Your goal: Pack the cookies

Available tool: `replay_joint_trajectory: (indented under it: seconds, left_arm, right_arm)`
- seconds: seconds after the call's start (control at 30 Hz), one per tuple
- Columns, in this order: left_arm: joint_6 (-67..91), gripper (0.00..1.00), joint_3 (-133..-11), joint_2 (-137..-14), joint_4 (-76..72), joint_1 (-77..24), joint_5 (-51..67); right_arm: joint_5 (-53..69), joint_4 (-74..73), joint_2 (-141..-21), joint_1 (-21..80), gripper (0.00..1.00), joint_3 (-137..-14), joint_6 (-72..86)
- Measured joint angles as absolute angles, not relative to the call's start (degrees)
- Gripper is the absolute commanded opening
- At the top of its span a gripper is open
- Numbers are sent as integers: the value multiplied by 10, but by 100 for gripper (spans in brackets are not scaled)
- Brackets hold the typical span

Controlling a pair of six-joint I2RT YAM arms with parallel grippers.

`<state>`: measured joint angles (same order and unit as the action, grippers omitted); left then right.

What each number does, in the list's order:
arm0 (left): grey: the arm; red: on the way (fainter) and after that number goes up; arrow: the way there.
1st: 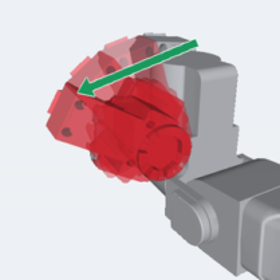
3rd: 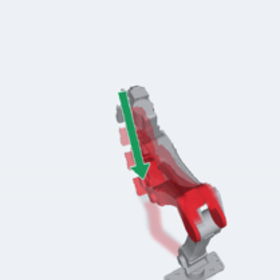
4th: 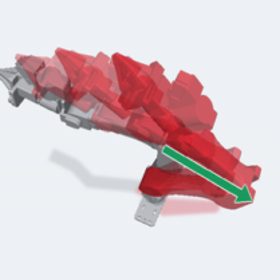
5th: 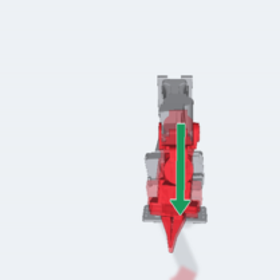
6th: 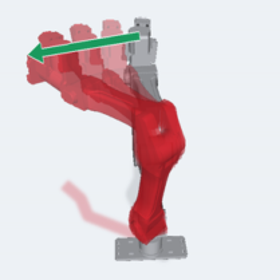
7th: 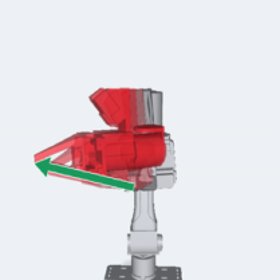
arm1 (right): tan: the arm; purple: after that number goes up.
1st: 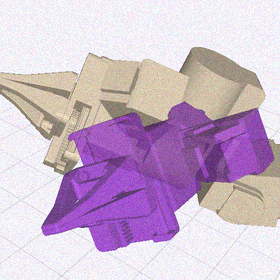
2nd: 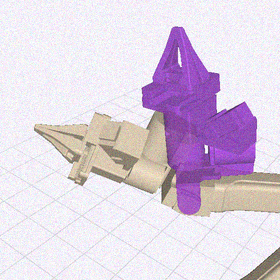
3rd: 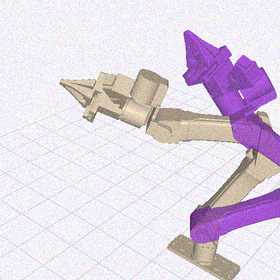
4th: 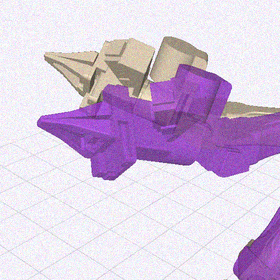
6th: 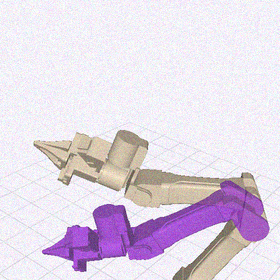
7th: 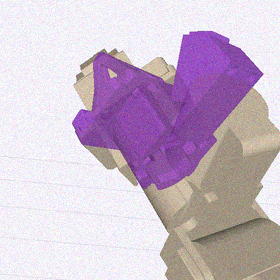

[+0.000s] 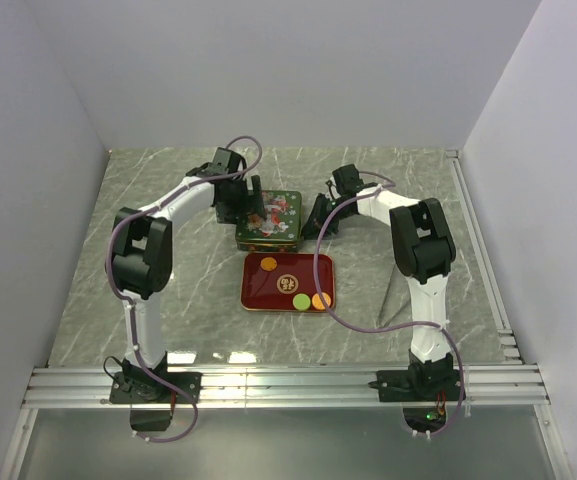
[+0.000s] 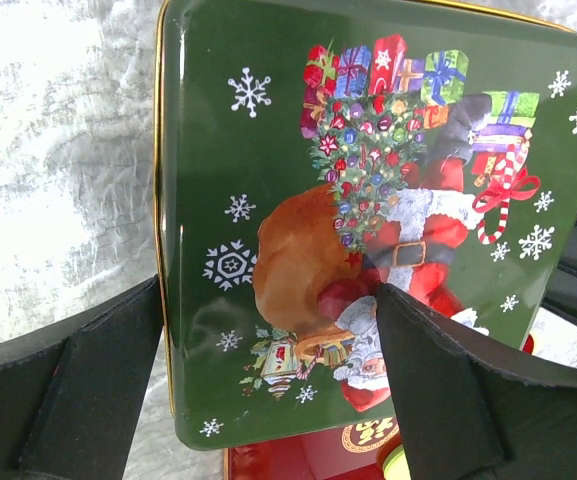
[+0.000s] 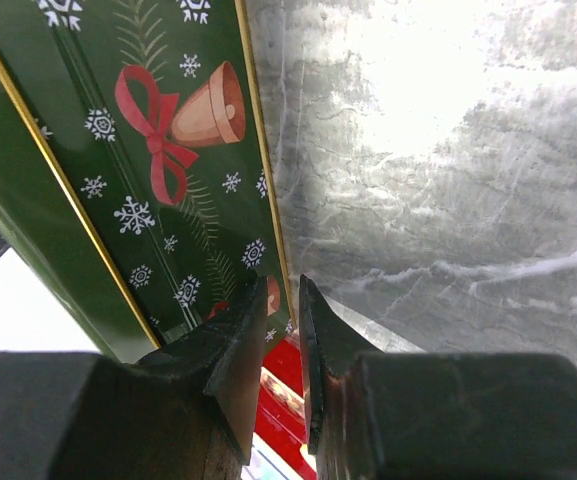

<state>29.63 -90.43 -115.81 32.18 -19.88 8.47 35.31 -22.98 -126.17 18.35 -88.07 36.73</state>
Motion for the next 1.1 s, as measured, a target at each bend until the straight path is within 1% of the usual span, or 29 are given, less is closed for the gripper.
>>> replay_joint_trajectory:
  seconds: [0.4,0.77,0.9,1.1]
  left_arm:
    - [298,91,-913,-1161,338,-205,74]
    - [297,91,-914,-1161,338,-205,72]
    - [297,90,-916,-1161,343,-206,69]
    - [297,90,-917,-1161,346,-207,66]
  right_arm:
    - [322,-259,-1262,177,27,-892,348]
    - [277,-303,-1228,129,29,-904,332]
    - [303,-290,-1186,130,29,-904,335]
    - [387,-223,-1130,150,29,-907,362]
